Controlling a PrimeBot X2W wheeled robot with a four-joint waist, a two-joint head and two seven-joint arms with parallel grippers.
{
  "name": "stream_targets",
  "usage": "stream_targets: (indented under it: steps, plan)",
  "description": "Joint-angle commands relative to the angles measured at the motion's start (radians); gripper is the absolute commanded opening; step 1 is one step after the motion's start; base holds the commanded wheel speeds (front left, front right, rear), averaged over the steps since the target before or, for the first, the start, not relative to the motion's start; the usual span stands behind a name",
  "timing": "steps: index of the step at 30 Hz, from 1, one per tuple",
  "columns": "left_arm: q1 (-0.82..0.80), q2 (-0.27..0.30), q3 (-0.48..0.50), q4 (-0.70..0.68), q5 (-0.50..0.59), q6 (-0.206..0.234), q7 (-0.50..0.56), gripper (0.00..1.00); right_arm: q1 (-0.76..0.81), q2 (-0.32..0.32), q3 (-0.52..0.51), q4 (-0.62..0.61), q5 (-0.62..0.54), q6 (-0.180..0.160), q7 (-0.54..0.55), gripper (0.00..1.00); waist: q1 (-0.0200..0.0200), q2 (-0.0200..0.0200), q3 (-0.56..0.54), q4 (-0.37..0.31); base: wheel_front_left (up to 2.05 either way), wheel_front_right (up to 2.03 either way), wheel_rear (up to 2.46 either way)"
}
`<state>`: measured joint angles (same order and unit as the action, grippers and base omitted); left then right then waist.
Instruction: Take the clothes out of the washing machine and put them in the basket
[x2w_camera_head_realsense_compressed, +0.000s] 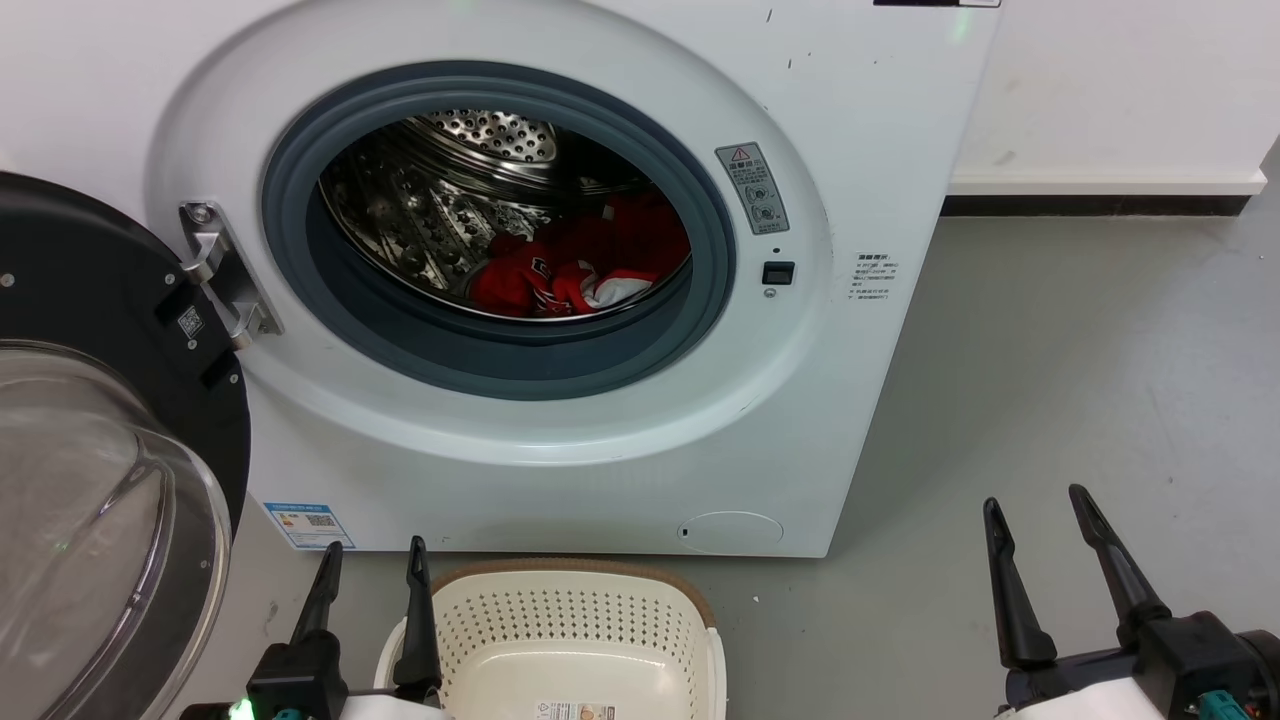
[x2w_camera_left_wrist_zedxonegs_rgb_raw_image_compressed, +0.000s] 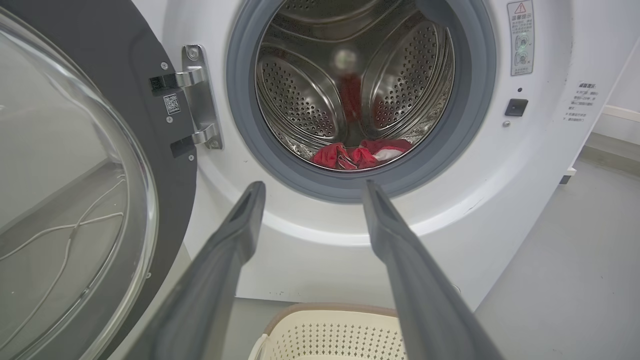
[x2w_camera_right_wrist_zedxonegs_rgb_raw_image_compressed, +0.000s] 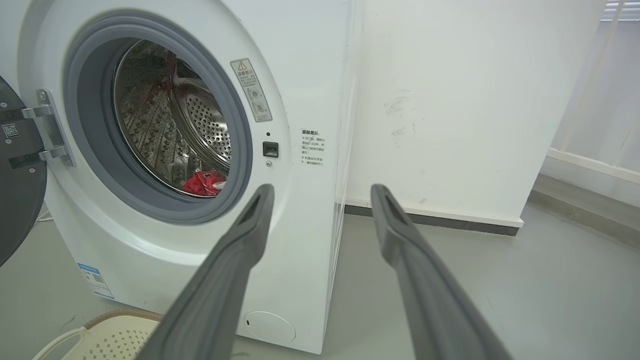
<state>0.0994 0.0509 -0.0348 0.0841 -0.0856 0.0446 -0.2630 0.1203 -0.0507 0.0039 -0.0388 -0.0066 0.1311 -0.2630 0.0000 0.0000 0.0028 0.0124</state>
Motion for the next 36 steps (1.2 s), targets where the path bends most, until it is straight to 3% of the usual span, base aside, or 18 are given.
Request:
stream_targets:
  steps: [1, 7, 17, 28, 30, 31, 36]
  plan:
    - [0.008, -0.001, 0.0, 0.003, -0.006, 0.002, -0.003, 1.0, 0.003, 0.001, 0.001, -0.001, 0.003, -0.001, -0.003, 1.0, 0.0, 0.0, 0.0, -0.001, 0.0, 0.0, 0.0]
    - [-0.004, -0.001, 0.003, 0.011, -0.012, 0.003, -0.003, 1.0, 0.0, 0.001, 0.002, -0.005, 0.001, -0.001, -0.003, 1.0, 0.0, 0.0, 0.004, -0.004, 0.0, 0.0, 0.0]
    - [-0.214, 0.019, 0.077, 0.123, 0.01, -0.078, -0.003, 1.0, -0.05, 0.001, 0.018, -0.019, -0.008, -0.001, -0.003, 1.0, 0.0, 0.0, 0.074, -0.052, 0.0, 0.0, 0.0]
    - [-0.607, 0.097, 0.095, 0.367, 0.046, -0.124, -0.003, 1.0, -0.131, 0.001, 0.019, -0.036, 0.006, -0.001, -0.003, 1.0, 0.0, 0.0, 0.225, -0.131, 0.0, 0.0, 0.0]
    - [-0.69, 0.125, 0.094, 0.434, 0.045, -0.133, -0.003, 1.0, -0.151, 0.001, 0.018, -0.039, 0.012, -0.001, -0.003, 1.0, 0.0, 0.0, 0.256, -0.146, 0.0, 0.0, 0.0]
    - [-0.794, 0.142, 0.074, 0.533, 0.064, -0.135, -0.003, 1.0, -0.176, 0.001, 0.016, -0.042, 0.019, -0.001, -0.003, 1.0, 0.0, 0.0, 0.301, -0.166, 0.0, 0.0, 0.0]
    - [-0.99, 0.194, 0.05, 0.695, 0.085, -0.141, 0.054, 1.0, -0.221, 0.002, 0.017, -0.049, 0.037, -0.001, -0.003, 1.0, 0.0, 0.0, 0.382, -0.198, 0.0, 0.0, 0.0]
